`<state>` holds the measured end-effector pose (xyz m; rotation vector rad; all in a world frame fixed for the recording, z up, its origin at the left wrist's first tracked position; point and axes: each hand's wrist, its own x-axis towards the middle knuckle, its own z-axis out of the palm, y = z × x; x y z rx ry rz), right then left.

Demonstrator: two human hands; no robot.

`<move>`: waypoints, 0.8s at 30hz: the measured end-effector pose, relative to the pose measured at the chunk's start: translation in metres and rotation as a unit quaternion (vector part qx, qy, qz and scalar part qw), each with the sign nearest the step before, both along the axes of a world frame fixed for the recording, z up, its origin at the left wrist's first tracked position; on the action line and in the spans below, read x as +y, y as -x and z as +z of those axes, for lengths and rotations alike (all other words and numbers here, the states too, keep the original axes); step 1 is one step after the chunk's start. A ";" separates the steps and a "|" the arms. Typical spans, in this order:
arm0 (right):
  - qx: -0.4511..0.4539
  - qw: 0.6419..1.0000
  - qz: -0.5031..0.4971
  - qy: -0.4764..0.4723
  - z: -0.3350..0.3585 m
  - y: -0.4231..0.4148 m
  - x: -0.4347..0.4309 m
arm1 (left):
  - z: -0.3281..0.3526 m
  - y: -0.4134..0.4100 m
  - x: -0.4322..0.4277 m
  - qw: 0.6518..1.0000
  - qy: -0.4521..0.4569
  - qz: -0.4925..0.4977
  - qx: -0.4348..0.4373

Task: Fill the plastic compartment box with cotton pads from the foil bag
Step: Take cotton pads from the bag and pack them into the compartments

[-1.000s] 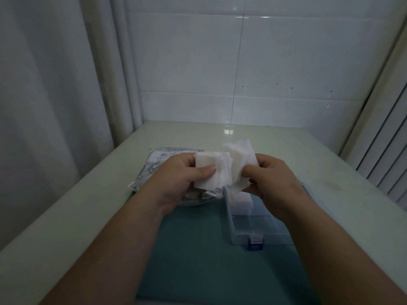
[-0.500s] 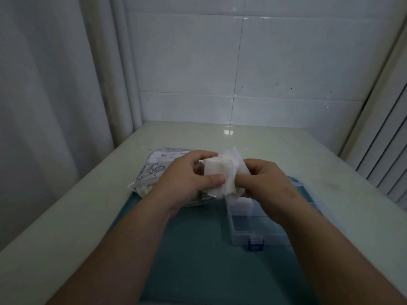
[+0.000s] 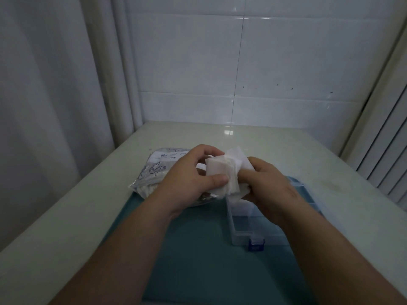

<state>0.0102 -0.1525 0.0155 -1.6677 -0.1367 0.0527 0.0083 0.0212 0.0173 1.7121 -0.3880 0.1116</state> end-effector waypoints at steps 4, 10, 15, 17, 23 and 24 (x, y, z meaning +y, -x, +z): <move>-0.018 1.000 -0.016 0.004 0.000 -0.001 0.000 | -0.002 -0.003 -0.001 1.000 0.000 0.002 -0.008; -0.033 0.998 -0.035 0.031 -0.002 -0.003 -0.002 | -0.004 -0.005 0.000 1.000 0.016 0.005 0.007; -0.032 0.997 -0.062 -0.031 -0.001 -0.004 -0.004 | -0.003 -0.007 0.003 0.996 0.062 0.042 0.039; -0.032 0.995 -0.079 -0.054 0.000 -0.005 -0.005 | -0.001 -0.008 0.004 0.992 0.090 0.054 0.067; -0.021 0.992 -0.088 -0.087 0.002 -0.006 -0.005 | 0.001 -0.008 0.005 0.987 0.111 0.061 0.097; -0.020 0.991 -0.090 -0.096 0.002 -0.006 -0.005 | 0.001 -0.008 0.005 0.987 0.107 0.064 0.097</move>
